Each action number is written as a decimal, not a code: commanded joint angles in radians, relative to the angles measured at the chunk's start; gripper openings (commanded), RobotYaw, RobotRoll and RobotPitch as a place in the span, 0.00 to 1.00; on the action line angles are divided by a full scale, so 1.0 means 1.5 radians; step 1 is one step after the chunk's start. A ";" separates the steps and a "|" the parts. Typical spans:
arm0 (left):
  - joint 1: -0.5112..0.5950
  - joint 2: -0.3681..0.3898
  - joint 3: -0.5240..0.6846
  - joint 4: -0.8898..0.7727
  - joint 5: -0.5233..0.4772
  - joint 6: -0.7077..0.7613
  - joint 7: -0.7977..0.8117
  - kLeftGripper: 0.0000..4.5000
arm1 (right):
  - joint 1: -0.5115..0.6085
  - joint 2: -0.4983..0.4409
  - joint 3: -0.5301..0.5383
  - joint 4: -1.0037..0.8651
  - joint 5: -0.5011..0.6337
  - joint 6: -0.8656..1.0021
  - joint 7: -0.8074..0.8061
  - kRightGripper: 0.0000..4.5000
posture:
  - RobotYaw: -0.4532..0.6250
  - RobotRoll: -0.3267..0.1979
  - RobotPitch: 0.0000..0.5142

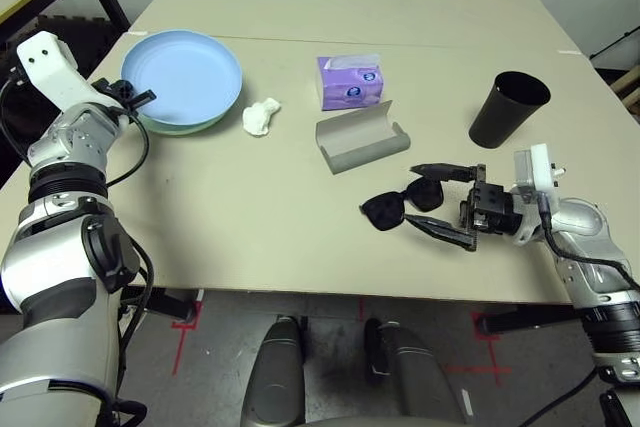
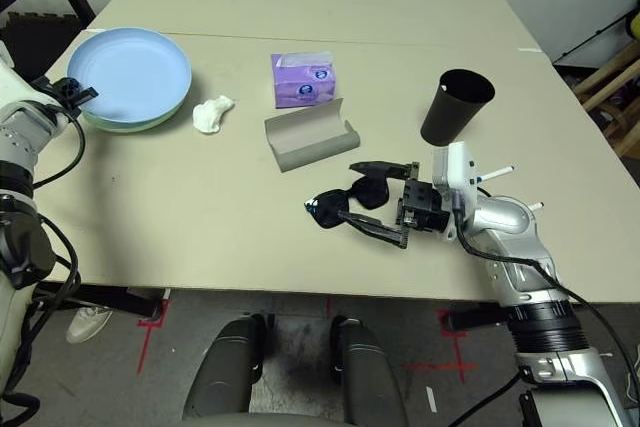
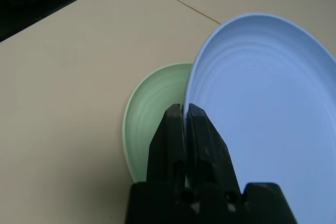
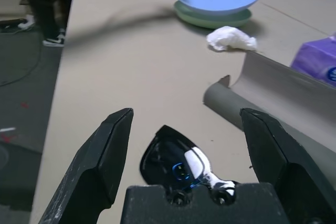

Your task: Organize and tidy the items on the table.

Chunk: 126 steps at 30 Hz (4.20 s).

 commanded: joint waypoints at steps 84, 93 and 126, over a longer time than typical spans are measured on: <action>0.045 -0.087 -0.299 -0.066 0.190 -0.142 -0.417 1.00 | 0.034 0.039 -0.044 -0.103 0.016 0.111 -0.218 1.00 | 0.53 0.62 0.31; 0.046 -0.095 -0.311 -0.063 0.200 -0.133 -0.436 0.96 | 0.032 0.040 -0.046 -0.098 0.016 0.107 -0.217 1.00 | 0.53 0.62 0.31; -0.003 -0.088 -0.252 -0.087 0.187 -0.077 -0.378 0.01 | 0.038 0.046 -0.046 -0.089 0.021 0.096 -0.209 1.00 | 0.53 0.62 0.31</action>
